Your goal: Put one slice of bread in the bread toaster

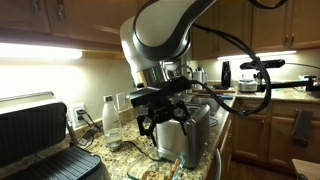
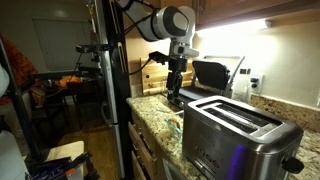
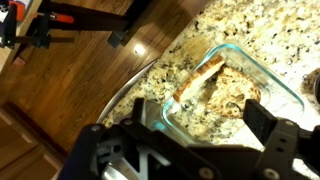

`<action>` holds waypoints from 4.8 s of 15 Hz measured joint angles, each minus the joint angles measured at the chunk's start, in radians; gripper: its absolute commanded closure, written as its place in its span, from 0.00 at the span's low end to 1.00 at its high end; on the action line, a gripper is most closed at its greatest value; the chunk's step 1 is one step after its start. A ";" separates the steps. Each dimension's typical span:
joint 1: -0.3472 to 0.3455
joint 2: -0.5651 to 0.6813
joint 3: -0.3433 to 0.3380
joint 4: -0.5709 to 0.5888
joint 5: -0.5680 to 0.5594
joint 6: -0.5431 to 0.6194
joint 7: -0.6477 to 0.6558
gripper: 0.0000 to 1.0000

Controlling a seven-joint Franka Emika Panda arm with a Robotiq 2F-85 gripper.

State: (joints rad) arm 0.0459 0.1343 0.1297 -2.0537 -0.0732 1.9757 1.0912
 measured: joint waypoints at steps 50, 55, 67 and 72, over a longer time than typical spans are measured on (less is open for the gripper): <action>0.056 0.254 -0.098 0.089 0.053 0.044 0.089 0.46; 0.059 0.256 -0.099 0.091 0.053 0.044 0.089 0.80; 0.059 0.257 -0.106 0.123 0.053 0.044 0.089 0.93; 0.065 0.260 -0.108 0.171 0.020 0.043 0.083 0.94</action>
State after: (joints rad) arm 0.1104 0.3941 0.0217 -1.8822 -0.0530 2.0189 1.1739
